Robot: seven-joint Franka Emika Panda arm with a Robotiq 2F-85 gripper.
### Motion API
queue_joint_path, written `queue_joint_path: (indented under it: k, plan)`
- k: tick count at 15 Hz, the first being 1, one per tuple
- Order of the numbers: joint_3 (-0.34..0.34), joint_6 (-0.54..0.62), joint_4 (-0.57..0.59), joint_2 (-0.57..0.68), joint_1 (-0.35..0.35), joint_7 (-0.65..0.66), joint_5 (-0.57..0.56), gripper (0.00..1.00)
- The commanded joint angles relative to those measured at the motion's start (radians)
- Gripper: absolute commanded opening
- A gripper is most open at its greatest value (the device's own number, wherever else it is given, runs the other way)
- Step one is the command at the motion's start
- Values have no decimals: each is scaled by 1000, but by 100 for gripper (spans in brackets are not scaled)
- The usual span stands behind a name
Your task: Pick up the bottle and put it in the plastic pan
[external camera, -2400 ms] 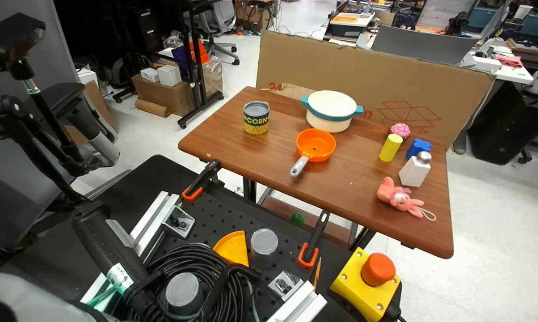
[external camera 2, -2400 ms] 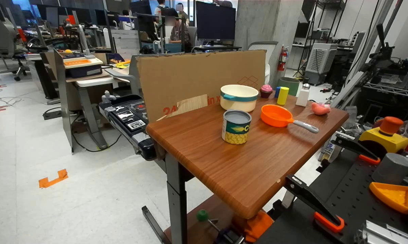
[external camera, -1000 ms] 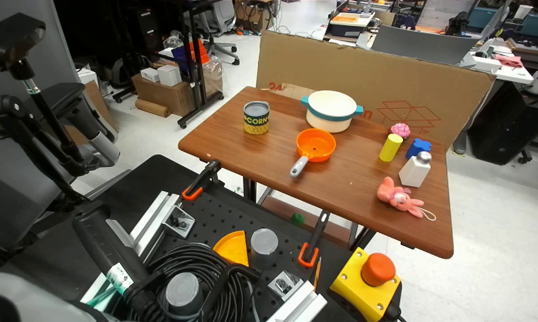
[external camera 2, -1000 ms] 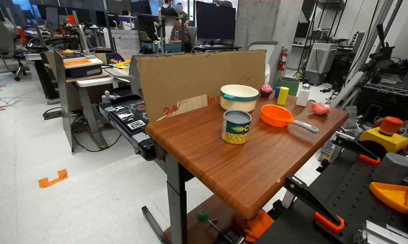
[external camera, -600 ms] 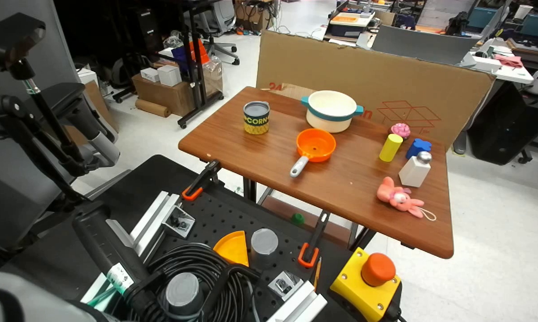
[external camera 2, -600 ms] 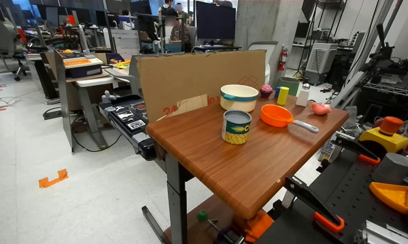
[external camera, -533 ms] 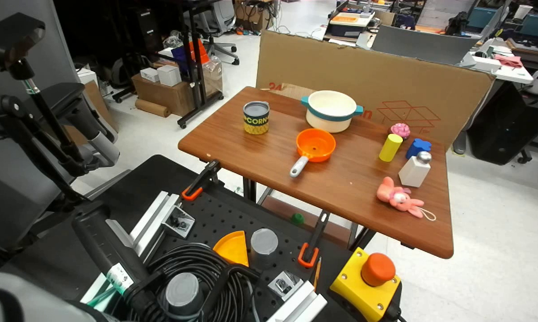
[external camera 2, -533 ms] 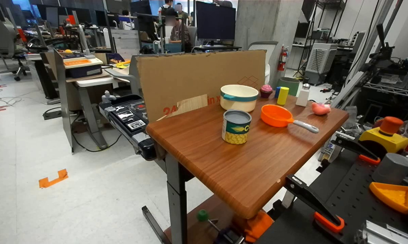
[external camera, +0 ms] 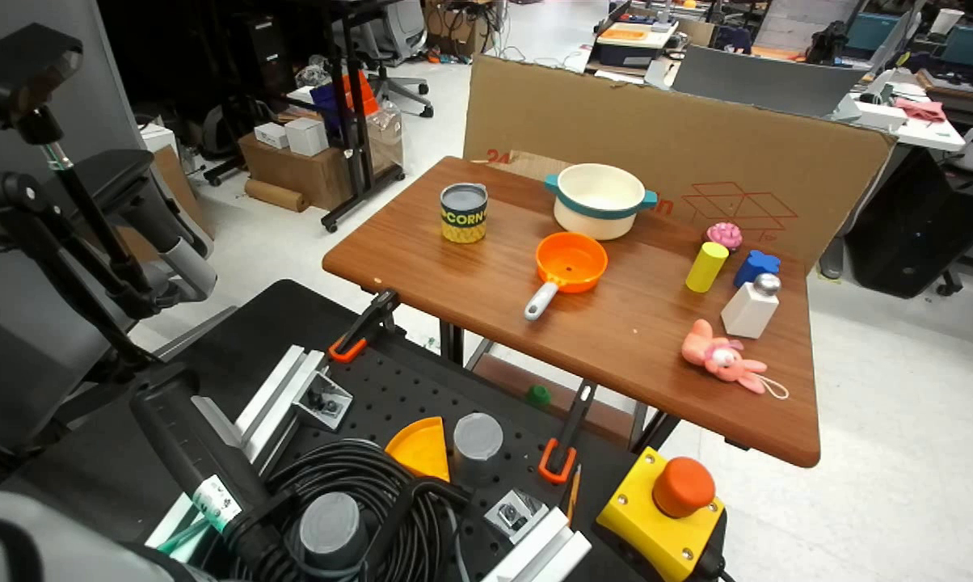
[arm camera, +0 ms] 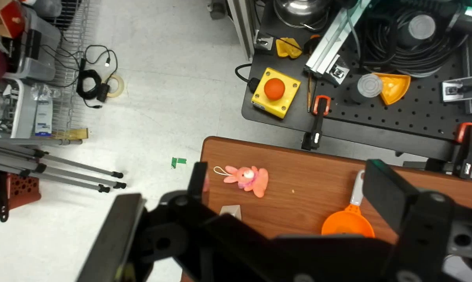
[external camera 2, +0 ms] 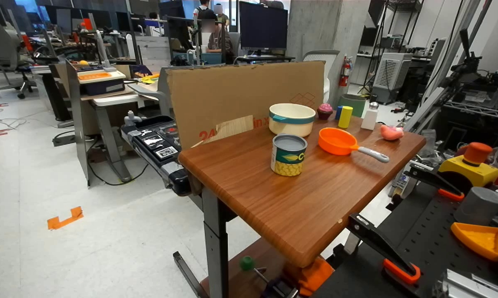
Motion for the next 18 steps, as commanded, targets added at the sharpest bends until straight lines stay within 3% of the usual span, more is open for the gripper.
queue_joint_path:
  k: [1,5,12,18]
  plan:
    - [6,-15,7,31,-19,90,65,100]
    - [10,17,-35,22,-27,143,68,100]
    - [25,75,-131,2,-17,42,-86,100]
    - [27,93,-146,9,-17,-15,-97,100]
